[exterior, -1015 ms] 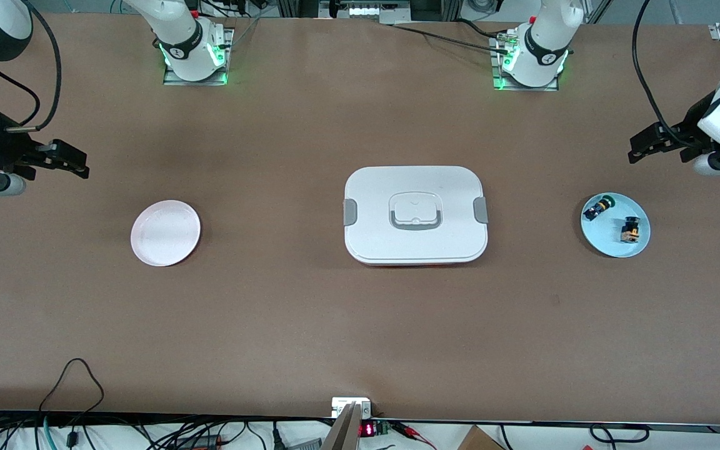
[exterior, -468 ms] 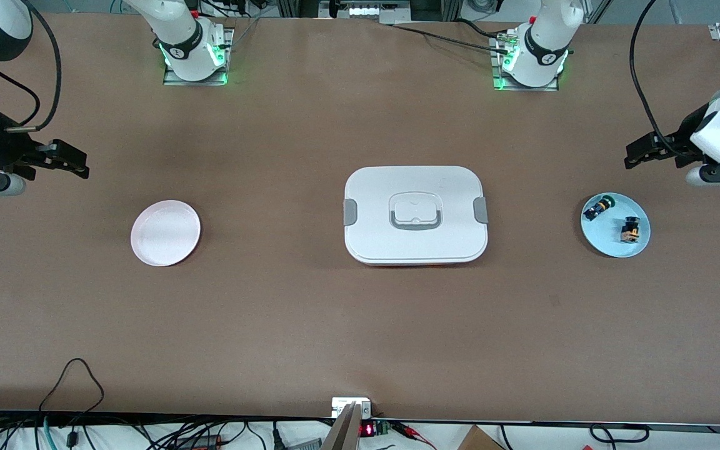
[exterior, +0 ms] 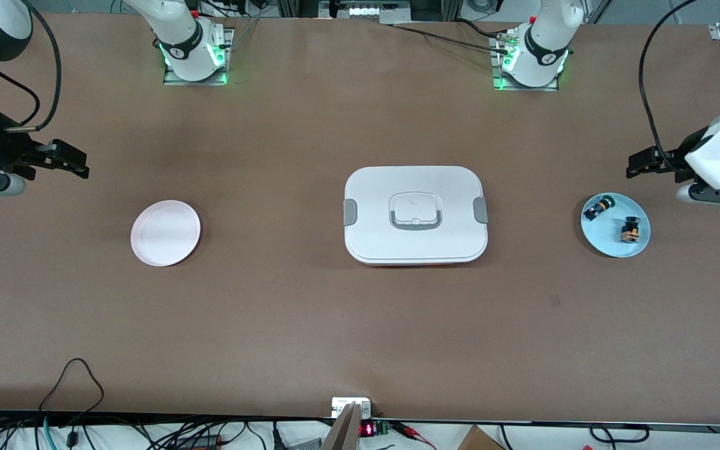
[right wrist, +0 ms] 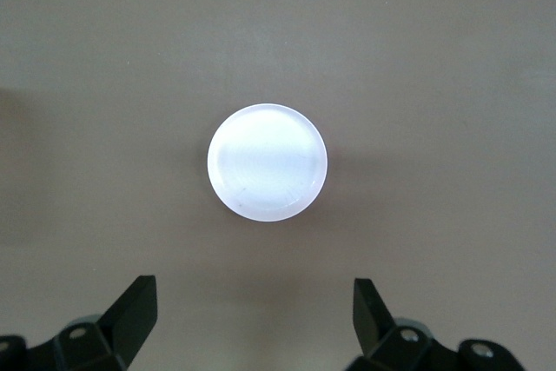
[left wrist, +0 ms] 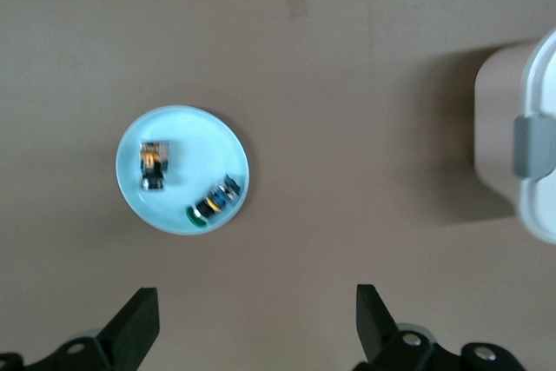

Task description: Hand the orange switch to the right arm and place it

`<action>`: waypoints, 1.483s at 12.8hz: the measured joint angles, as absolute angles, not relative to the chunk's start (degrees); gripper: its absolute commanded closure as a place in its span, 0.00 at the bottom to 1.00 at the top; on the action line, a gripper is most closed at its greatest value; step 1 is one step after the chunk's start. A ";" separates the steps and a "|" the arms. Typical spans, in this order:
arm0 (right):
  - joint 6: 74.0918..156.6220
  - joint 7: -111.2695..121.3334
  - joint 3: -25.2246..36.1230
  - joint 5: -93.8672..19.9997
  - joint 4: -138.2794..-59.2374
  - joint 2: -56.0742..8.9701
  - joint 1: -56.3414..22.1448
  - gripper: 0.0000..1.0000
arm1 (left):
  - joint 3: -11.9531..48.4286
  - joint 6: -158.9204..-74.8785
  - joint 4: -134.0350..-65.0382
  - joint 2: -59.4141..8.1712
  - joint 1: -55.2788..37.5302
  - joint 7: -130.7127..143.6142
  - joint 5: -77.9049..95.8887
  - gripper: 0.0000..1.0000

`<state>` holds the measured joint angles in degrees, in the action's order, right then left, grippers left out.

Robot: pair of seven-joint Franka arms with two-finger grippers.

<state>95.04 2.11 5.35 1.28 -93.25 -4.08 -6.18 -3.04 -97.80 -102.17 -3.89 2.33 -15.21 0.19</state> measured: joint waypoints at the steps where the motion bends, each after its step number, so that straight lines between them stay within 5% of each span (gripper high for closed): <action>1: 95.04 2.11 5.35 1.28 -93.24 -4.08 -6.18 0.00 | -3.13 -99.41 -102.58 -5.10 3.11 -20.12 0.19 0.00; 12: 93.68 2.92 5.25 0.88 -93.26 -4.45 -6.43 0.00 | -3.51 -114.58 -110.84 -13.96 9.32 -77.60 -2.05 0.00; 19: 93.46 4.35 4.67 -23.55 -93.38 -7.72 -7.79 0.00 | -3.69 -128.33 -115.85 -19.92 12.74 -113.12 -2.16 0.00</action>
